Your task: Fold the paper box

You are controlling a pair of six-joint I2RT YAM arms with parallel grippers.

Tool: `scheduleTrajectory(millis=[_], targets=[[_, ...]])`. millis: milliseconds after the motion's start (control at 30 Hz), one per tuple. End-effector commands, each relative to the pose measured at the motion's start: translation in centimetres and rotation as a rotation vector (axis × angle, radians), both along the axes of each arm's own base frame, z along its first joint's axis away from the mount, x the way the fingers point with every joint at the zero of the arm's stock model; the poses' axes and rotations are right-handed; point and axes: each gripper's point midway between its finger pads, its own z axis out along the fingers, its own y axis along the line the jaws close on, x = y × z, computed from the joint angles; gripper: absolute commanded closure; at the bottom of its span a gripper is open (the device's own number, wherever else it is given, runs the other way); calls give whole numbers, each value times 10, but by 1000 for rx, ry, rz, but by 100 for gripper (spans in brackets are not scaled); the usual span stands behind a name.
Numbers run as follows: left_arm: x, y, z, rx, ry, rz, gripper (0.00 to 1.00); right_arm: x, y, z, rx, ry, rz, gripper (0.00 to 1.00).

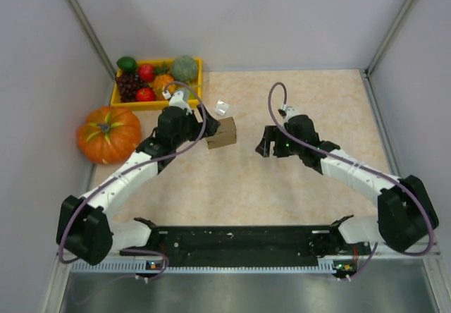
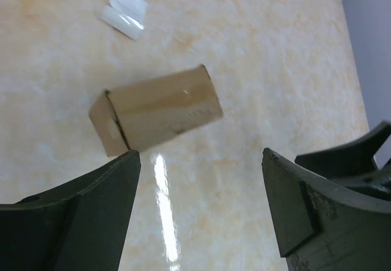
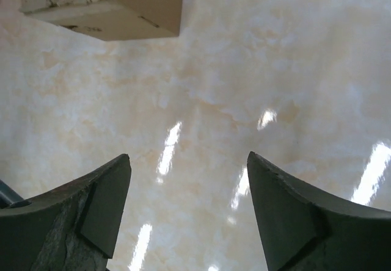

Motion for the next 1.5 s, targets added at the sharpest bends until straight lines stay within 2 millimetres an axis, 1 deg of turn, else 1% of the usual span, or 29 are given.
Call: scheduleTrajectory(millis=[0,33,67,100,133,167,200,267,367,500,567,600,700,800,833,867,1000,1033,1100,1133,1167,1200,1233,1267,1300,1333,1367,1400,1467], targets=[[39,21,-2,-82,103,86,15,42,38,52,291,-28,83,18],[48,23,-4,-99,103,97,16,56,45,45,327,-6,101,18],[55,29,-5,-119,103,101,16,65,58,62,375,-15,173,17],[60,30,-9,-133,96,99,17,73,64,63,382,-9,197,16],[66,30,-19,-150,118,91,17,82,71,38,359,51,218,16],[71,29,-18,-185,110,56,19,98,79,57,377,13,255,16],[75,26,-19,-185,106,21,21,107,81,56,369,9,258,16],[80,23,-36,-166,146,-17,26,126,90,51,342,-2,292,16],[86,19,-45,-149,155,-42,34,136,105,44,362,25,361,25],[85,22,-60,-110,150,-47,48,141,112,42,405,20,386,42],[82,21,-64,-96,158,-54,52,140,113,39,405,29,381,46],[78,21,-69,-83,160,-60,53,139,116,38,410,27,393,49],[70,18,-70,-64,144,-70,55,132,121,30,403,41,392,50],[62,11,-71,-62,144,-88,56,120,125,19,367,55,401,53],[60,8,-72,-60,147,-94,56,114,129,22,367,42,415,53],[56,3,-73,-59,150,-111,56,107,127,13,355,56,408,54],[39,-7,-82,-46,163,-125,60,91,121,4,325,46,381,66],[35,-10,-78,-46,149,-129,60,88,119,4,313,30,380,67],[21,-18,-84,-22,153,-141,62,73,113,-1,267,16,360,68],[16,-20,-80,-19,139,-144,62,70,109,-4,242,0,358,68],[4,-30,-81,-10,136,-169,63,58,103,-9,219,1,349,68],[-3,-29,-89,11,143,-154,64,53,99,-13,201,-1,337,68],[-10,-31,-85,11,131,-157,65,48,95,-16,185,-4,330,68],[-22,-40,-86,16,128,-183,65,34,85,-33,162,28,314,68],[-34,-40,-98,23,153,-179,66,30,82,-25,171,-1,311,68],[-39,-40,-95,20,140,-170,66,23,77,-29,173,18,291,67],[-51,-46,-98,20,145,-190,65,9,67,-45,154,63,272,66],[-62,-44,-109,20,175,-188,63,1,62,-37,161,56,266,62],[-77,-43,-106,8,178,-197,52,-16,42,-47,113,99,207,57]])
